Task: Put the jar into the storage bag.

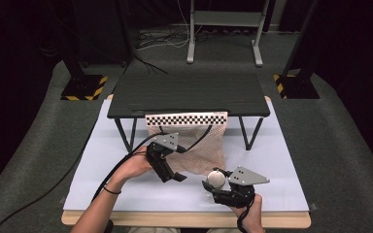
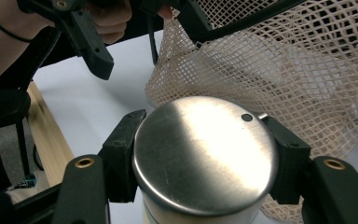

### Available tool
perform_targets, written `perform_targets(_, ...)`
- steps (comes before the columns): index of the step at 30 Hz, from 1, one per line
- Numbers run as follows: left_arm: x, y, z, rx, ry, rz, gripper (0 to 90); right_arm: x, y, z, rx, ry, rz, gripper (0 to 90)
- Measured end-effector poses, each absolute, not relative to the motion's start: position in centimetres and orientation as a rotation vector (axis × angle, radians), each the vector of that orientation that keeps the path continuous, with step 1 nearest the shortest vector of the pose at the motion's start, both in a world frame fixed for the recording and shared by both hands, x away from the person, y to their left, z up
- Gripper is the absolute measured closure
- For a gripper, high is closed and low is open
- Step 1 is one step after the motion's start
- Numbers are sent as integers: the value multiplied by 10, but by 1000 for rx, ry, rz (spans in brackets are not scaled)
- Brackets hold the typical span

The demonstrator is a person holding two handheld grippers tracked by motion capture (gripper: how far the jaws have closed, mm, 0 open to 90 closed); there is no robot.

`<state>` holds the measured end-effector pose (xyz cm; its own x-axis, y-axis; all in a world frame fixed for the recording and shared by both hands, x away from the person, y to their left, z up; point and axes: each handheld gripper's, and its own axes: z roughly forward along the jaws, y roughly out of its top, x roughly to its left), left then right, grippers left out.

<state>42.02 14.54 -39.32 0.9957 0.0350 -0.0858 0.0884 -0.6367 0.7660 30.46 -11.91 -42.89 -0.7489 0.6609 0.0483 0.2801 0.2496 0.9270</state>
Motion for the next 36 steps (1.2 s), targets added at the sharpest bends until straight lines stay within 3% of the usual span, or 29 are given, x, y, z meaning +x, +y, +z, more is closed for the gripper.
perform_targets(36,418,146,-392,2259,76,-75,0,319,-117,-375,834,2096,1522,392)
